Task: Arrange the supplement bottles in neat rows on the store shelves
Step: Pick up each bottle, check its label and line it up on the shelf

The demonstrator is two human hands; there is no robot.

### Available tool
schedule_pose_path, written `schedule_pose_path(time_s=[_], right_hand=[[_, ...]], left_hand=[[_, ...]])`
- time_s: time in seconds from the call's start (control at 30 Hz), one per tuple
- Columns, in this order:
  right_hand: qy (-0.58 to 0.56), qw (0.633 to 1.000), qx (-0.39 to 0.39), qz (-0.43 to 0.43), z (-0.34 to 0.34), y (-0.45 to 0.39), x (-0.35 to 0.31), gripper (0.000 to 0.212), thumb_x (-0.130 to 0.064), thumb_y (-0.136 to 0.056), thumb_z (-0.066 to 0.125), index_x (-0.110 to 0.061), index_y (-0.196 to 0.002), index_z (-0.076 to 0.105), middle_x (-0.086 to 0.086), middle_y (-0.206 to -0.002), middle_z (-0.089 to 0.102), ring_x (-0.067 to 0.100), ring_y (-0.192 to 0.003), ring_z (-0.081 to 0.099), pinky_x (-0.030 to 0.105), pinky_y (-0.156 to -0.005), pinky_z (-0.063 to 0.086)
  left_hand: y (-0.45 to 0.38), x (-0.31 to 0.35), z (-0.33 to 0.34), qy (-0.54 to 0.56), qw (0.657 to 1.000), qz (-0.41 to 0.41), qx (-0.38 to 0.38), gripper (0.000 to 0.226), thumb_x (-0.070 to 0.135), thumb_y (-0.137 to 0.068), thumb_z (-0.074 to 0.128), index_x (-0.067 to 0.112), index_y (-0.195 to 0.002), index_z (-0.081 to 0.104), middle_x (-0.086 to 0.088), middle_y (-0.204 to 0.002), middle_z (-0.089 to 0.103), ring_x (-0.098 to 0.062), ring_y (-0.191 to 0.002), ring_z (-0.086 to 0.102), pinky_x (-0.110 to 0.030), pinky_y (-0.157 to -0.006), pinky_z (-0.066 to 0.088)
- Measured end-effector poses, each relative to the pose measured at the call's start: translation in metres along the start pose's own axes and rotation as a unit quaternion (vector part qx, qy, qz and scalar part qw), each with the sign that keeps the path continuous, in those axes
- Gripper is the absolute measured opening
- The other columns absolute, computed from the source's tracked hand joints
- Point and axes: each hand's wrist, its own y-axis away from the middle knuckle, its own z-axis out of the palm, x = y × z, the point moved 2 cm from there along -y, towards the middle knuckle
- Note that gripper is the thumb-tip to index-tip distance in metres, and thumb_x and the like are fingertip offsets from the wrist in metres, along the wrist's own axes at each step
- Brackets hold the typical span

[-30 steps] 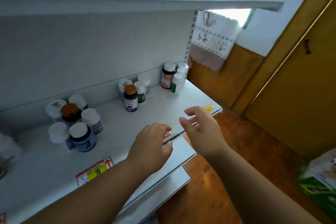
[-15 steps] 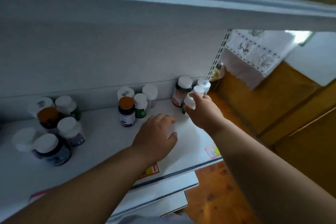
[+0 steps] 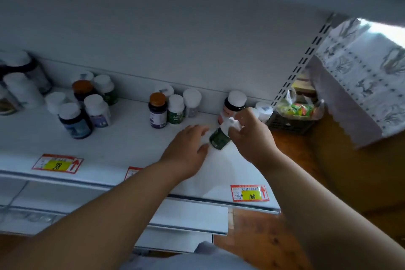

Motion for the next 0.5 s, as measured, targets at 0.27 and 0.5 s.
schedule_pose_path(time_s=[0.27,0.5], right_hand=[[-0.112,0.986,-0.082,-0.089,0.017,0.008,-0.056,0.015,-0.041,-0.082,0.062,-0.035,-0.092,0.053,-0.014,-0.081,0.063,0.003,-0.074,0.058,0.024,-0.062,0.048],[-0.07,0.985,-0.133,-0.089,0.084,0.027,-0.125,0.03,-0.035,-0.086,0.064,-0.044,-0.107,0.045,-0.011,-0.106,0.062,0.014,-0.089,0.061,0.031,-0.072,0.052]], left_hand=[[0.028,-0.036,-0.026,0.129,0.99,-0.054,-0.019,0.035,0.04,-0.081,0.071,0.046,-0.108,0.05,0.021,-0.101,0.064,0.011,-0.083,0.057,-0.009,-0.067,0.042],[0.056,-0.106,-0.079,-0.01,0.998,-0.053,0.026,0.06,0.055,-0.072,0.073,0.042,-0.123,0.045,0.027,-0.113,0.051,0.007,-0.102,0.048,-0.013,-0.084,0.038]])
